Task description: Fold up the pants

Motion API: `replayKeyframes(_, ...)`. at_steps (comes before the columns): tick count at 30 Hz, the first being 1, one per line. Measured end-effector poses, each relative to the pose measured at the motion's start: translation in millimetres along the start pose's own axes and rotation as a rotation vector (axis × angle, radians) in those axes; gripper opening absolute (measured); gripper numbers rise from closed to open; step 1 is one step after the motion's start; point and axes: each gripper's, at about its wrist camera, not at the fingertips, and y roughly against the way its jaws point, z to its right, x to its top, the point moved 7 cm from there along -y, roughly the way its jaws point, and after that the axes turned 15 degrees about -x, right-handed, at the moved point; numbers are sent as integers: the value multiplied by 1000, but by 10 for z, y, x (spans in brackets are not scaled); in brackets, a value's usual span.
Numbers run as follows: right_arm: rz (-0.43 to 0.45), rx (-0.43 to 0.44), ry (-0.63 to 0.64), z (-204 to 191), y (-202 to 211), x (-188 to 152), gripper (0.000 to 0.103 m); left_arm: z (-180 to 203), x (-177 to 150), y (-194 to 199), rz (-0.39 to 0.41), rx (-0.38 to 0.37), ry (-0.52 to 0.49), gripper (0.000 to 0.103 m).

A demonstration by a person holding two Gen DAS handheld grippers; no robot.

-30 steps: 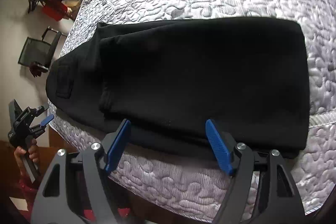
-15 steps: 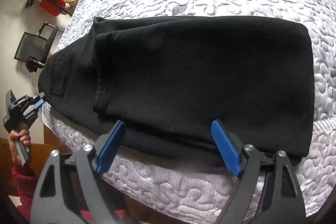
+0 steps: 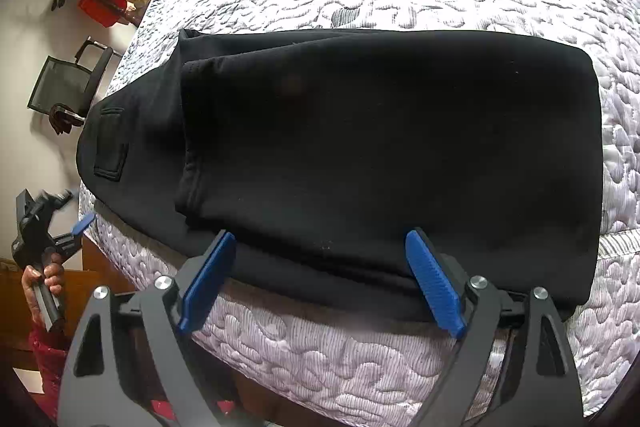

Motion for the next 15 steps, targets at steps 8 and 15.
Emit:
replayKeyframes(8, 11, 23, -12, 11, 28, -18, 87, 63, 198, -383, -46, 6, 41, 73)
replayKeyframes(15, 7, 93, -55, 109, 62, -4, 87, 99, 191, -560, -60, -69, 117, 43)
